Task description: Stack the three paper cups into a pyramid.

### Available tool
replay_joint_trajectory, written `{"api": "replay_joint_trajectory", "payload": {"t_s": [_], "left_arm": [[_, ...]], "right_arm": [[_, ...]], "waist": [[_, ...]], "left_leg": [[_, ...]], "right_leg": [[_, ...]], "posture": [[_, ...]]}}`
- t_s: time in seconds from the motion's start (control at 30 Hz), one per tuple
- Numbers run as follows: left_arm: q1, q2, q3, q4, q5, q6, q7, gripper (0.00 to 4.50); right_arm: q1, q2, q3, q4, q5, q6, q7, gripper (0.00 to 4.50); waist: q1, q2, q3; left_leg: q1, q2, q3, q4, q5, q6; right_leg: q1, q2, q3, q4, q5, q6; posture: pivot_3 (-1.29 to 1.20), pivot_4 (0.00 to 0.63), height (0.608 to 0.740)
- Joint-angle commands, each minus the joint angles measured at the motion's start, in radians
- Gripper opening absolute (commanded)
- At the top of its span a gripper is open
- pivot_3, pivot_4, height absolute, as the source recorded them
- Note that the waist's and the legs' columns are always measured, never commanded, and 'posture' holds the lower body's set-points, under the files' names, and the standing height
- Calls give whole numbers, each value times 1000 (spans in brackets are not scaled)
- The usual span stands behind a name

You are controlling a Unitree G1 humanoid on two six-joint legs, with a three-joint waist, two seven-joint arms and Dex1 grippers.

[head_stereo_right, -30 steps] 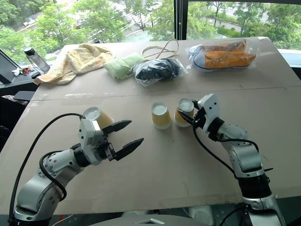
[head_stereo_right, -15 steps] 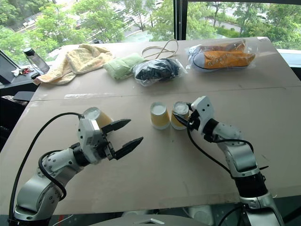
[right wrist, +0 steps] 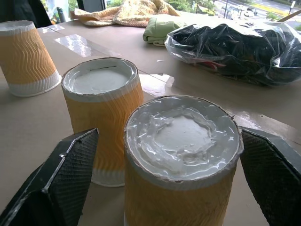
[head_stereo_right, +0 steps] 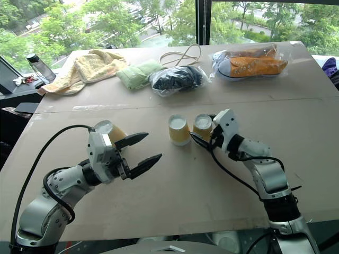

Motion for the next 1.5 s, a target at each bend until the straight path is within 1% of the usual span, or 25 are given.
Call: {"api": "replay_joint_trajectory", "payload": {"t_s": [0.03,0.17,0.23,0.3,0.37,0.5,0.63,0.77,0.97,1.3,1.37,1.43,1.5], "left_arm": [[21,-14,22,-37,-19,-27,4,4500],[105,-61,16,-98,-5,-57,42,4500],[150,-116,30,-109,53,-100,119,4500],[164,-193,49,-85,152,-143,252,4500],[166,-259,68,-66,198,-191,325,4500],[150,-331,112,-14,316,-271,446,4500],[108,-341,140,40,383,-293,514,4500],[59,-343,173,102,385,-300,552,4500],[27,-319,179,160,342,-282,512,4500],[-50,-304,126,206,350,-234,497,4500],[-57,-291,137,208,342,-226,491,3935],[-58,-276,151,208,332,-221,483,3144],[-57,-265,156,210,326,-220,476,2717]], "right_arm": [[0,-13,-64,-47,39,-24,15,4487],[13,-41,-119,-58,83,-56,61,4487],[11,-59,-160,-60,111,-80,90,4487],[4,-79,-215,-73,169,-92,128,4487],[11,-102,-238,-90,213,-94,176,4487],[49,-152,-250,-133,336,-62,309,4487],[78,-196,-236,-168,408,-15,387,4487],[95,-207,-219,-193,431,0,409,4487],[90,-206,-212,-205,450,1,407,4487],[109,-197,-208,-220,445,-24,400,4487],[115,-197,-212,-228,452,-23,402,4500],[123,-199,-215,-240,462,-18,404,4500],[129,-199,-216,-250,474,-15,408,4500]], "waist": [[0,0,0],[-1,0,0],[0,0,0],[3,0,0],[7,0,0],[14,-2,-1],[25,-2,0],[27,-3,-1],[26,-3,-1],[26,-3,-1],[25,-3,-1],[26,-3,-1],[26,-3,0]], "left_leg": [[0,0,0,0,0,0],[0,0,0,0,0,0],[0,0,0,0,0,0],[0,0,0,0,0,0],[0,0,0,0,0,0],[0,0,0,1,0,0],[0,0,1,1,0,0],[0,0,1,1,0,0],[0,0,1,2,0,0],[-1,0,0,2,0,0],[-1,0,0,2,0,0],[-1,0,0,2,0,0],[-1,0,0,2,0,0]], "right_leg": [[0,0,0,0,0,0],[0,0,0,-1,0,0],[0,0,0,-1,0,0],[0,0,0,-1,0,0],[1,0,0,-1,0,0],[2,0,-1,-1,1,1],[2,0,-3,-1,1,1],[2,0,-4,-1,1,1],[2,0,-5,-1,1,1],[2,0,-5,-1,1,2],[2,0,-6,-1,1,2],[1,0,-6,-1,1,2],[1,0,-6,-1,1,2]], "posture": [[0,150,740],[0,150,740],[0,150,740],[0,150,740],[0,150,740],[0,150,740],[0,150,740],[0,150,740],[0,150,740],[0,150,740],[0,150,740],[0,150,740],[0,150,740]]}}
